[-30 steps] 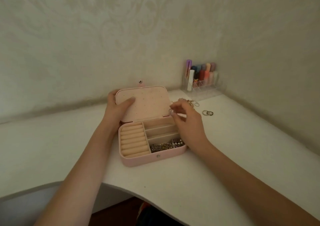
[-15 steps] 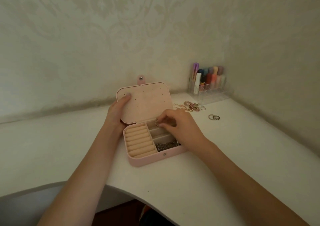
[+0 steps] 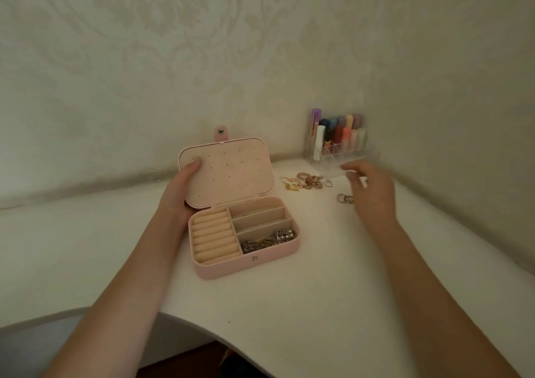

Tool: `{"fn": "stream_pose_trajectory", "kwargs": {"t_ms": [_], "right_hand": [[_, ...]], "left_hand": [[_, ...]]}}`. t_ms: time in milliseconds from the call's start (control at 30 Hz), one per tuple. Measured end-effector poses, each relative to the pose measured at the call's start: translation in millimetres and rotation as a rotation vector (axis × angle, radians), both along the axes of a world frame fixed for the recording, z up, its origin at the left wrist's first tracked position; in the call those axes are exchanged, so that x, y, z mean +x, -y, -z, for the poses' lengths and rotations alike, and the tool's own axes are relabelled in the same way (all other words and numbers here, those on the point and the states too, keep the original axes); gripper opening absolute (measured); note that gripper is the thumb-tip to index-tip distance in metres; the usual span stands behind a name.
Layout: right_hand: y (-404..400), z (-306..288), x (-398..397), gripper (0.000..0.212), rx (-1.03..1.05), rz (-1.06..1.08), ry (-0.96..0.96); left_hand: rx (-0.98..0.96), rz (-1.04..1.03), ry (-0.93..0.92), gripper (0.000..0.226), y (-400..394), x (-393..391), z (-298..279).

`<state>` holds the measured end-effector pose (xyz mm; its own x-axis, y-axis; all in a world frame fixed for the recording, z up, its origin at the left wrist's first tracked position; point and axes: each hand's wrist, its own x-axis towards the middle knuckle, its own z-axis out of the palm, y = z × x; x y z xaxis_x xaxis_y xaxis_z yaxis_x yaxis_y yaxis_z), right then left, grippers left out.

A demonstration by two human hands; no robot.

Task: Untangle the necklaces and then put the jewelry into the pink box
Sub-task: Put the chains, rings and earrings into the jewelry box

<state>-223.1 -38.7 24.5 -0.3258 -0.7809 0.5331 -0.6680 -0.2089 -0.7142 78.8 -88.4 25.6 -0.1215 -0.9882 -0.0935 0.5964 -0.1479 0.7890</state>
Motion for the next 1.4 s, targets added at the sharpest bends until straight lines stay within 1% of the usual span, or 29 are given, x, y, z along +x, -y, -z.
{"fn": "stream_pose_trajectory", "kwargs": {"t_ms": [67,133,233,333,400,533,600,667,733,800,833,900,967,1033,1100,1200,1267,1333,1367,1400], "right_hand": [[0.0,9.4,-35.4,0.022,0.075,0.09,-0.022],[-1.4,16.3,-56.5,0.027,0.176,0.093,0.014],[-2.7,23.5,-58.2,0.031,0.296,0.016,0.049],[-3.3,25.0,-41.0,0.04,0.354,-0.086,0.035],[-1.0,24.6,-34.4,0.036,0.333,-0.091,-0.03],[1.1,25.8,-29.6,0.014,0.256,-0.066,-0.117],[3.0,26.5,-28.6,0.013,0.226,-0.013,-0.194],[2.5,20.0,-22.6,0.015,0.12,0.015,-0.171],[0.1,7.4,-3.6,0.015,0.008,-0.055,-0.054],[-6.5,-5.1,27.7,0.017,0.006,-0.234,0.038],[-10.5,-8.0,43.6,0.019,0.028,-0.331,0.022],[-15.8,-5.4,71.8,0.021,0.06,-0.469,-0.13],[-15.2,1.5,86.4,0.021,0.057,-0.513,-0.236],[-9.9,4.3,91.0,0.021,0.038,-0.494,-0.229],[-4.9,4.8,92.8,0.024,0.049,-0.49,-0.225],[-4.3,2.5,91.8,0.032,0.114,-0.554,-0.16],[-4.0,-4.6,79.5,0.03,0.049,-0.457,-0.038],[0.1,-8.9,53.5,0.025,-0.036,-0.264,0.043],[3.6,-7.3,35.0,0.024,-0.034,-0.137,0.022],[5.5,-4.3,15.8,0.024,0.026,-0.001,-0.03]], "left_hand": [[0.003,0.008,0.009,0.028,1.4,-0.2,1.1],[0.01,-0.002,0.01,0.026,1.1,0.4,0.8],[0.012,-0.001,-0.015,0.03,0.3,1.0,0.6],[-0.007,0.024,-0.023,0.028,-1.0,0.3,-0.2],[-0.015,0.033,-0.033,0.026,-1.1,-0.4,-0.6],[-0.017,0.054,-0.051,0.031,-2.2,-1.3,0.1],[-0.028,0.066,-0.06,0.033,-3.7,-2.3,0.2],[-0.043,0.075,-0.073,0.032,-5.6,-3.2,0.5],[-0.046,0.073,-0.085,0.03,-5.9,-2.9,0.5],[-0.044,0.083,-0.099,0.033,-6.3,-3.0,0.0],[-0.042,0.091,-0.107,0.034,-7.2,-3.7,-0.6],[-0.042,0.098,-0.115,0.033,-8.5,-3.9,-0.3],[-0.049,0.109,-0.12,0.039,-7.9,-3.2,0.5],[-0.059,0.116,-0.123,0.045,-6.7,-2.9,0.1],[-0.059,0.136,-0.133,0.046,-5.0,-2.6,2.1],[-0.07,0.14,-0.151,0.037,-4.8,-3.0,3.0],[-0.084,0.15,-0.169,0.034,-4.7,-3.5,3.5],[-0.096,0.164,-0.184,0.034,-6.1,-2.3,3.6],[-0.101,0.175,-0.189,0.035,-5.2,-1.8,5.1],[-0.104,0.184,-0.192,0.037,-4.6,-1.5,6.0]]}}
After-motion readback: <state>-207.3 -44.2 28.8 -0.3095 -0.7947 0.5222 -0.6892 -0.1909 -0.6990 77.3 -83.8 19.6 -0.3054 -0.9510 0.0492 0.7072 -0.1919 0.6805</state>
